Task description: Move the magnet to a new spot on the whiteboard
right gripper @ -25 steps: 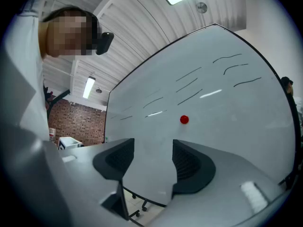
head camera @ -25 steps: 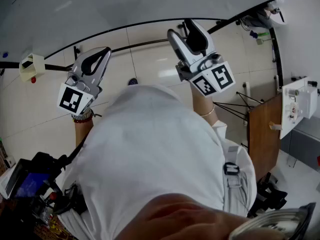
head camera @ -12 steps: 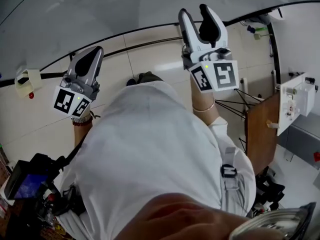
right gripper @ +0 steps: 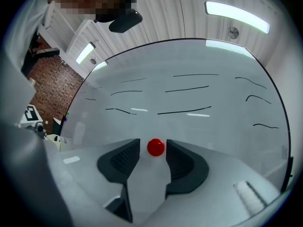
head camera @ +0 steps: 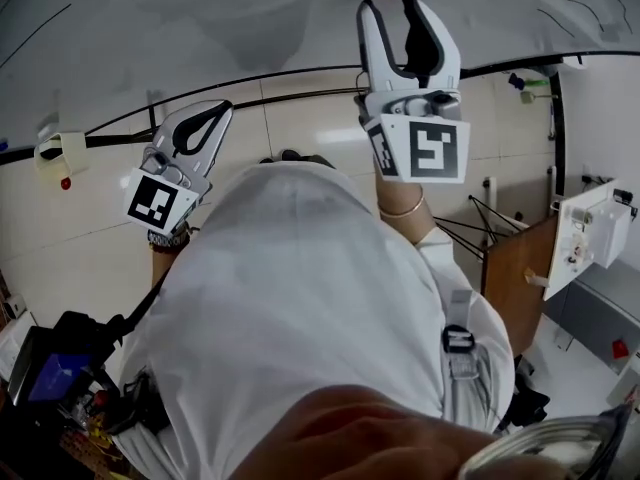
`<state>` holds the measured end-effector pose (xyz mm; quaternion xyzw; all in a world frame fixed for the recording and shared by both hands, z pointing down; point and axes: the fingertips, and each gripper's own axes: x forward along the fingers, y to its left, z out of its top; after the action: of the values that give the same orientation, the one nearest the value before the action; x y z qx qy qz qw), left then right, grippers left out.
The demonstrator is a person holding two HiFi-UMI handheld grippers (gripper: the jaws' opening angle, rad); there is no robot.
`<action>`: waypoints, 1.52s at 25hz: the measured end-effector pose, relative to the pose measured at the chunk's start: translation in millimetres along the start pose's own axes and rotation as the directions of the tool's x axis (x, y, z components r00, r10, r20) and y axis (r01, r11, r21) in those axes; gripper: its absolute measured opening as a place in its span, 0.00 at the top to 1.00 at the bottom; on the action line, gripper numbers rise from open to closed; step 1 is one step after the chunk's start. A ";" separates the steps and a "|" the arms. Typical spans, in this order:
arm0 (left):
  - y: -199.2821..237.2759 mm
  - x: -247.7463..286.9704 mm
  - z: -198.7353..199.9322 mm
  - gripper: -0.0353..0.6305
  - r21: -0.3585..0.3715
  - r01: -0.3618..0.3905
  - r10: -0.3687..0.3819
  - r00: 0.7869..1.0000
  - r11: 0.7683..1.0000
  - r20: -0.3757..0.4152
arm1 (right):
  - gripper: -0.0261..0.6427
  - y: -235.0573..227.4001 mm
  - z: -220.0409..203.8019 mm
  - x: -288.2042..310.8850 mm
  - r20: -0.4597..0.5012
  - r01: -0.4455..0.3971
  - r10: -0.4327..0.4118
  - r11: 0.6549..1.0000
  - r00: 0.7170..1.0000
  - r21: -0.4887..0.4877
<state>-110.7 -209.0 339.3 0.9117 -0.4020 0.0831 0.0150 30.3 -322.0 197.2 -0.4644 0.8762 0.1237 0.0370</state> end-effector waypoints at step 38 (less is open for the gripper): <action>-8.1 -36.7 -37.1 0.94 -0.052 0.042 -0.043 0.999 0.998 -0.019 | 0.78 -3.7 3.9 -72.0 -0.037 0.079 -0.084 0.989 0.996 -0.124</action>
<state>-134.2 -173.2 370.1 0.9185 -0.3844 0.0817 0.0441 73.9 -265.1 205.7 -0.5036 0.8479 0.1657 -0.0047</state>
